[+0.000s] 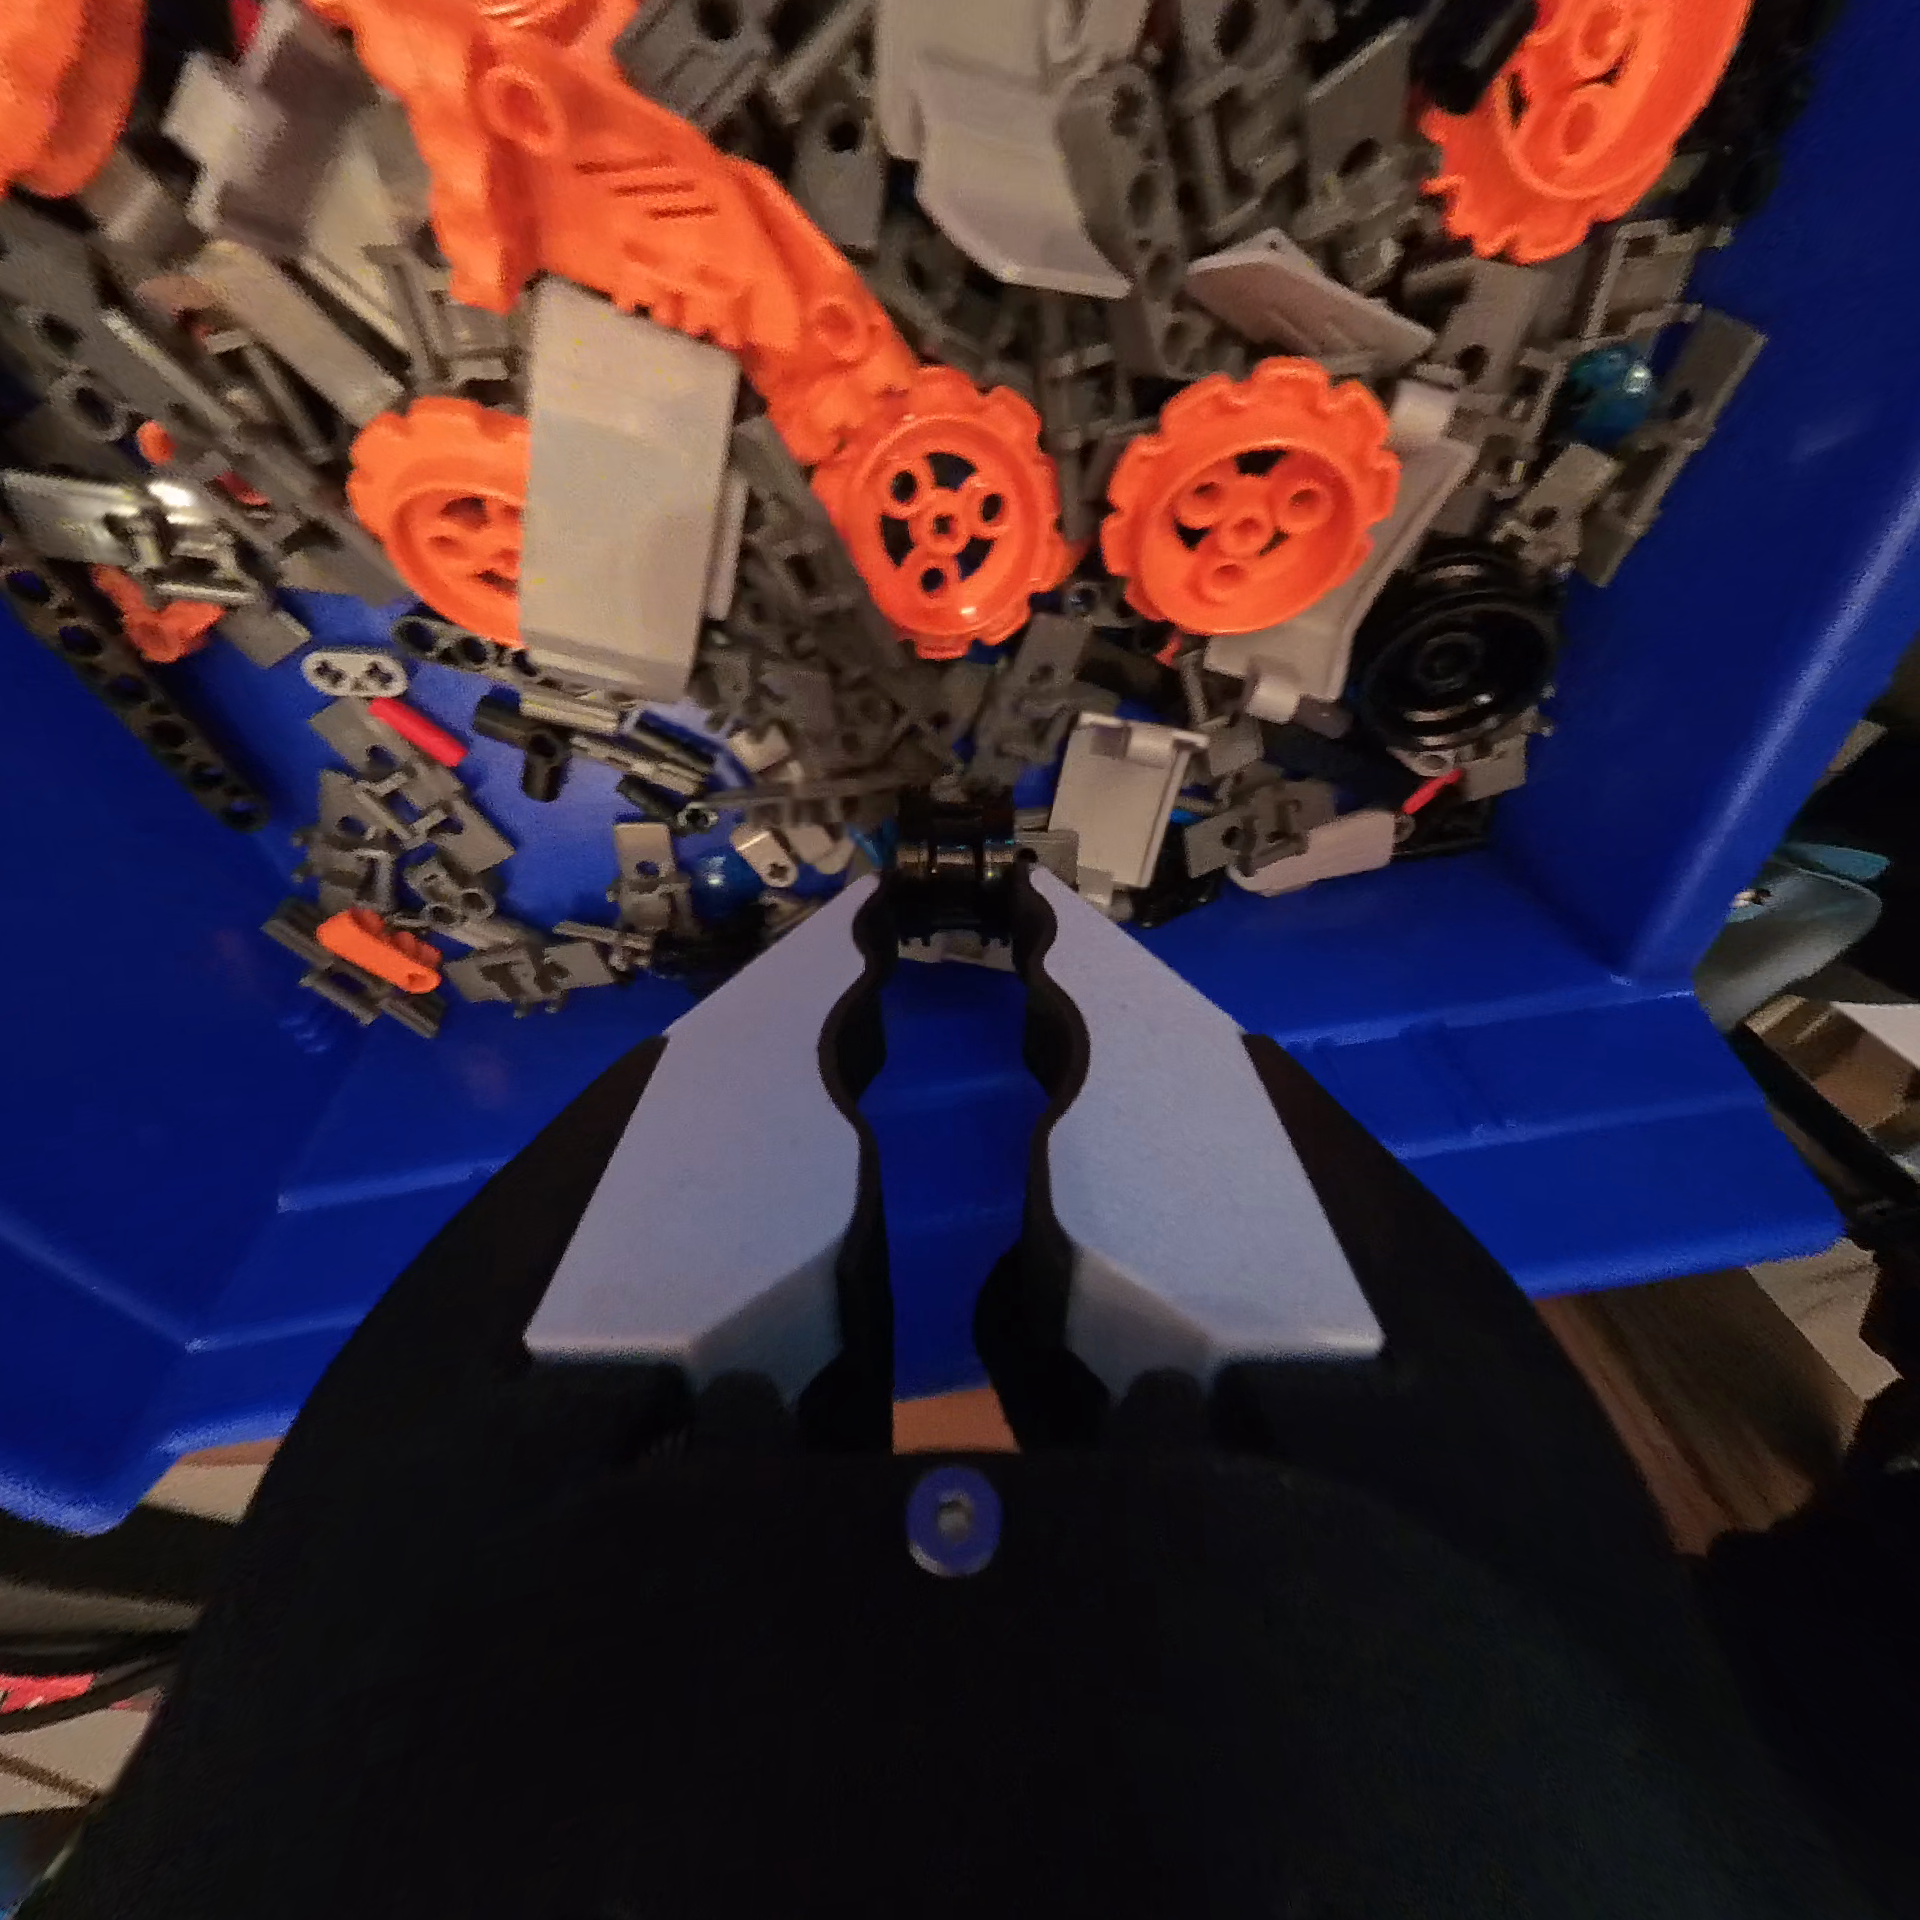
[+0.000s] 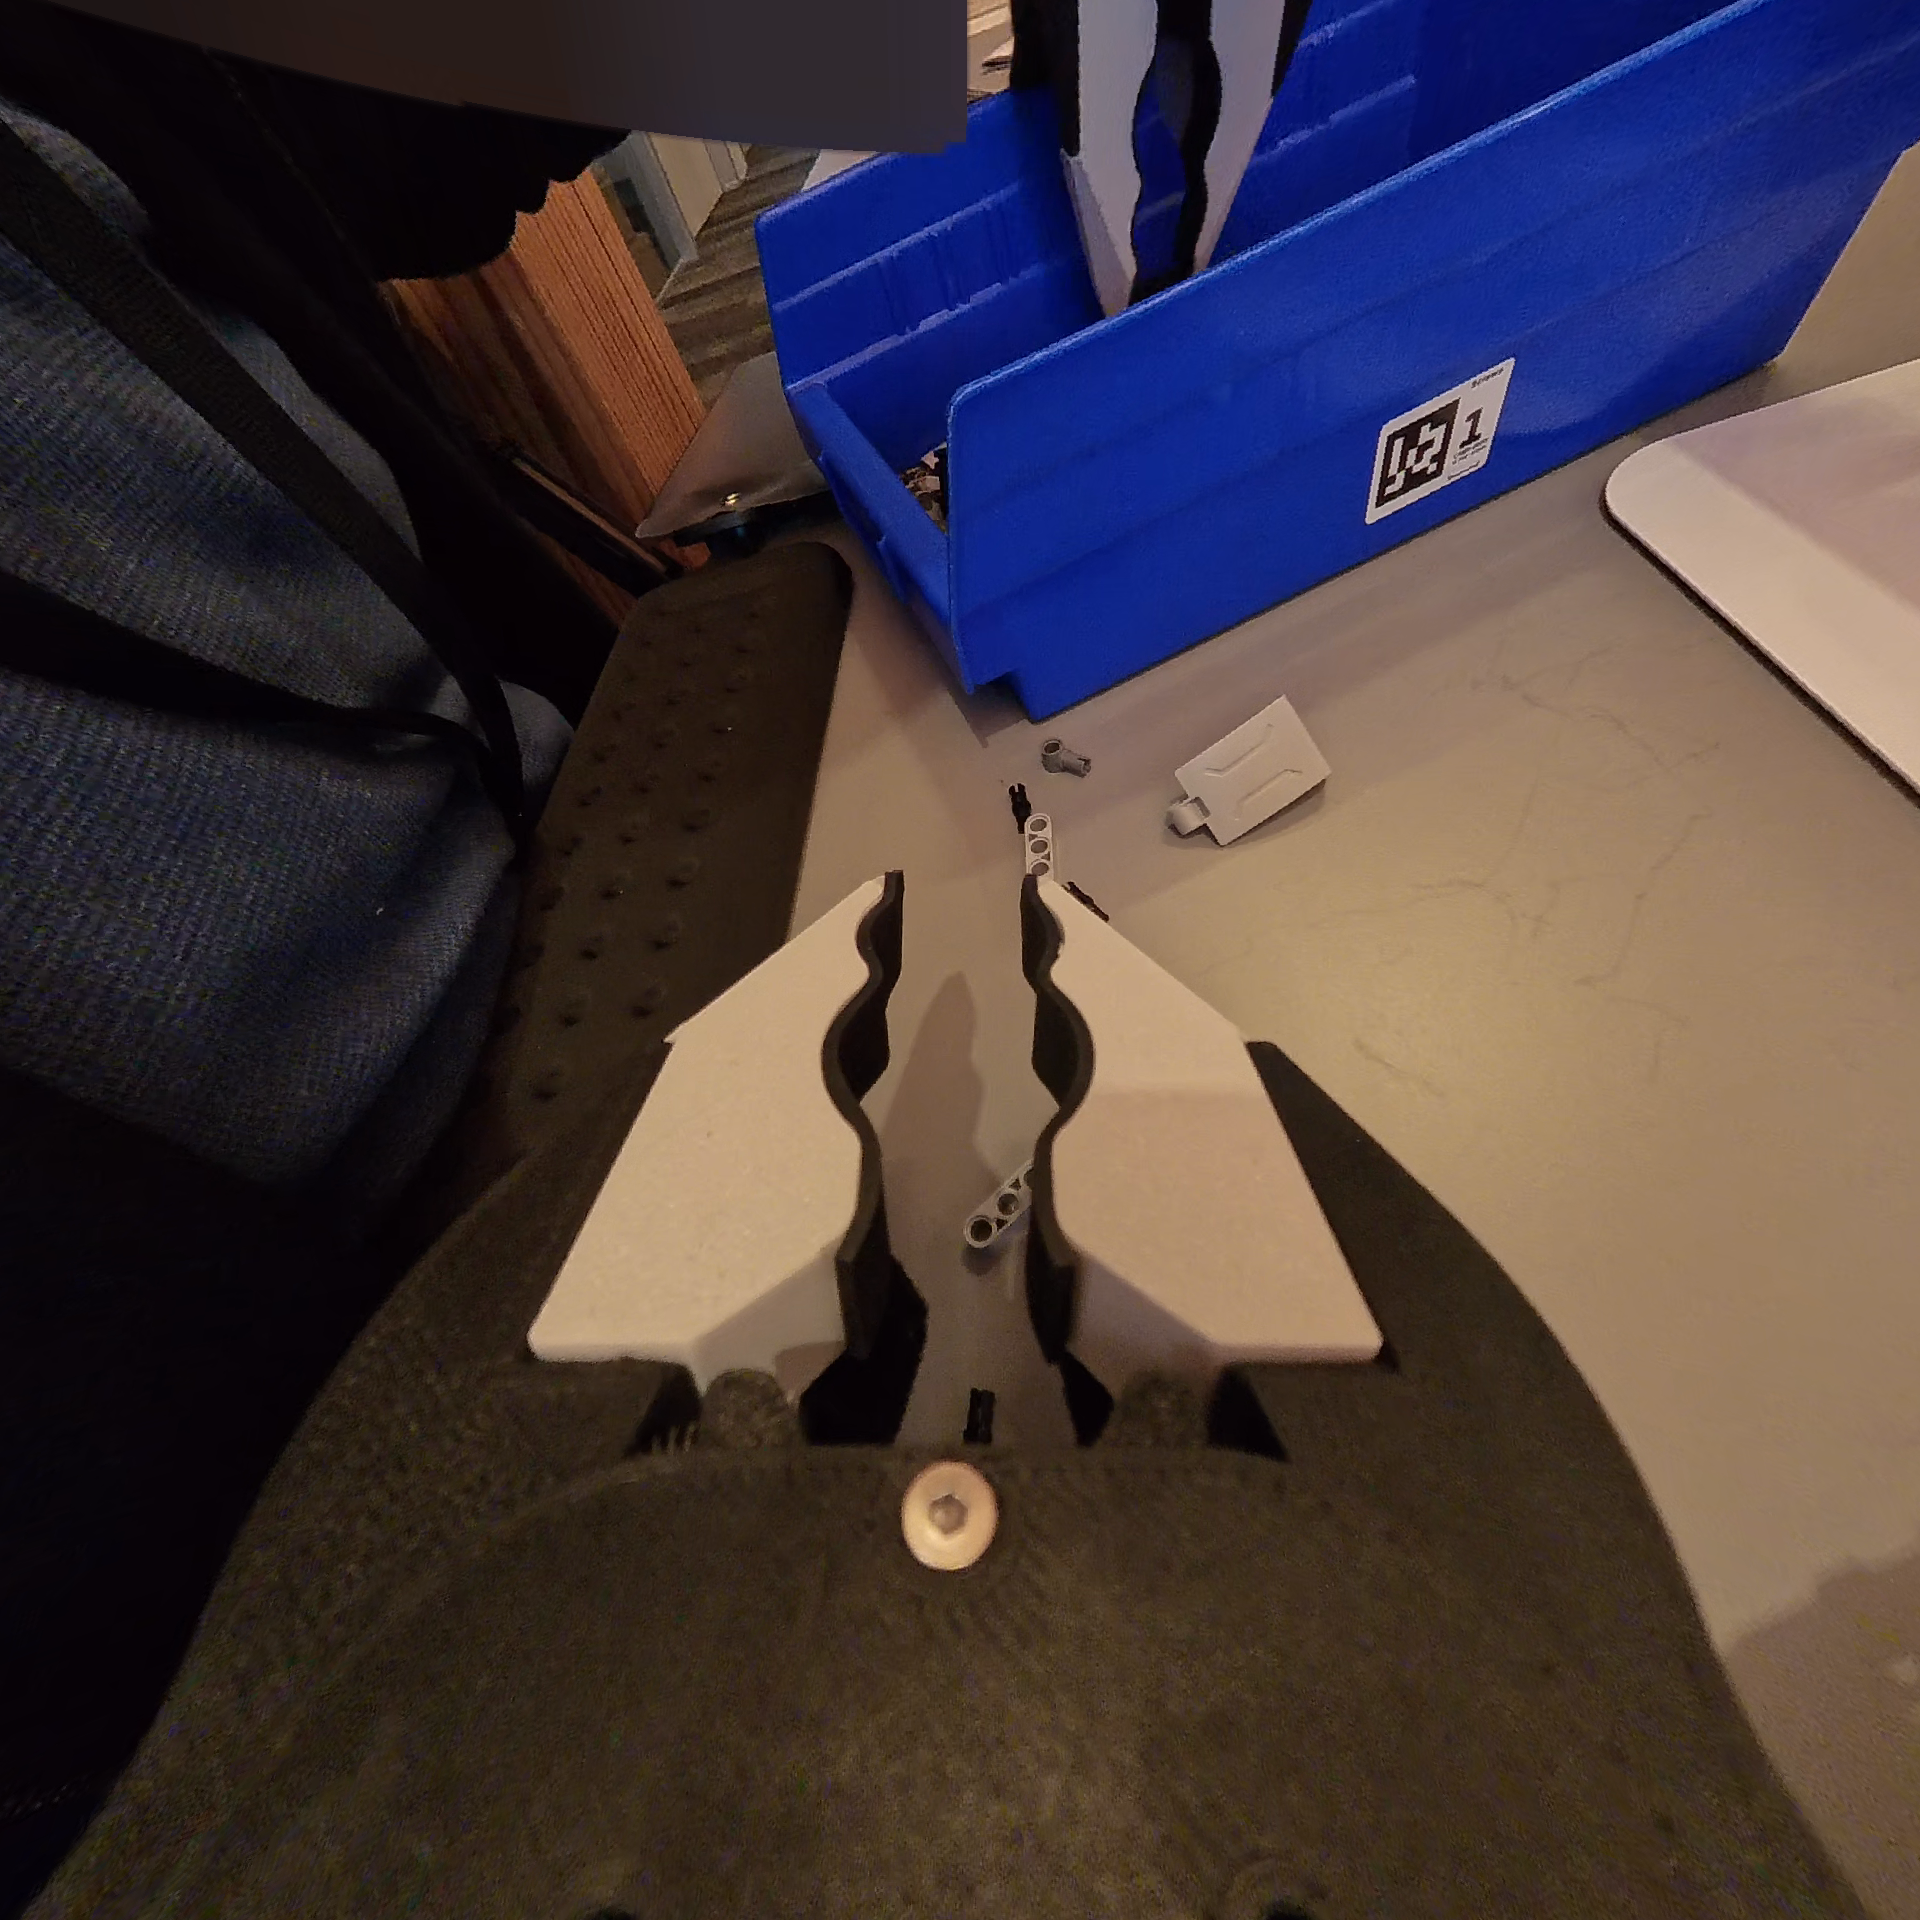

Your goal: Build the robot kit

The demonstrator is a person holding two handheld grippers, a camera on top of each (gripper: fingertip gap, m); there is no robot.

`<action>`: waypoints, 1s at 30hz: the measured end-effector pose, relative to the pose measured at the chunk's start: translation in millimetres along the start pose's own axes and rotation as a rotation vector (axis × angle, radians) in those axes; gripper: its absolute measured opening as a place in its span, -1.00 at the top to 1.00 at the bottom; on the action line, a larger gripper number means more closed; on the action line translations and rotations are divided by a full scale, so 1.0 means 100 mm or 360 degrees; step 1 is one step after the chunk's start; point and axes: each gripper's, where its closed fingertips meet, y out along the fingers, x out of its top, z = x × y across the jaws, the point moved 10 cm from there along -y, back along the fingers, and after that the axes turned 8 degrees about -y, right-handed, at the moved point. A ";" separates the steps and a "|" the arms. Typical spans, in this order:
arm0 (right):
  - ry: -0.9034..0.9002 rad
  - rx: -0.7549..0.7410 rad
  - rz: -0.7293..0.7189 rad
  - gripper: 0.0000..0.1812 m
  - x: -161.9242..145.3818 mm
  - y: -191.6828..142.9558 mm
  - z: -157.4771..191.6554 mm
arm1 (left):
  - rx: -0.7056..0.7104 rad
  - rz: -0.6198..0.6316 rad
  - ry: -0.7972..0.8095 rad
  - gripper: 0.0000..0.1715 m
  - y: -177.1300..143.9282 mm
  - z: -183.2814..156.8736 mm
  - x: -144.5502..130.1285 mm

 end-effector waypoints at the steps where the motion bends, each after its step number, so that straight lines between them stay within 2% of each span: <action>1: 0.0000 0.0000 0.0001 0.78 0.00 0.00 0.00 | -0.0032 0.0000 0.0007 0.78 0.01 -0.03 0.00; 4: -0.0002 0.0000 0.0002 0.78 0.00 0.00 0.00 | -0.0091 -0.0020 0.0017 0.76 -0.02 -0.08 -0.01; 6: -0.0002 0.0000 0.0001 0.78 0.00 0.00 0.00 | -0.0099 -0.0059 -0.0012 0.67 -0.08 -0.07 -0.03; 11: -0.0002 0.0001 0.0001 0.78 0.00 0.00 0.00 | 0.0076 -0.0270 -0.0105 0.49 -0.26 0.14 -0.03; 15: 0.0000 -0.0001 0.0001 0.78 0.00 0.00 0.00 | 0.0094 -0.0387 -0.0132 0.41 -0.27 0.26 0.09; 21: 0.0003 -0.0001 -0.0002 0.78 0.00 0.00 0.00 | 0.0075 -0.0267 -0.0138 0.30 0.00 0.32 0.31; 25: 0.0004 0.0000 -0.0007 0.78 0.00 -0.01 0.00 | 0.0020 -0.0273 -0.0117 0.50 0.05 0.29 0.34; 30: 0.0008 0.0001 -0.0010 0.78 0.00 -0.01 0.00 | 0.0035 -0.0274 -0.0051 0.57 0.06 0.18 0.30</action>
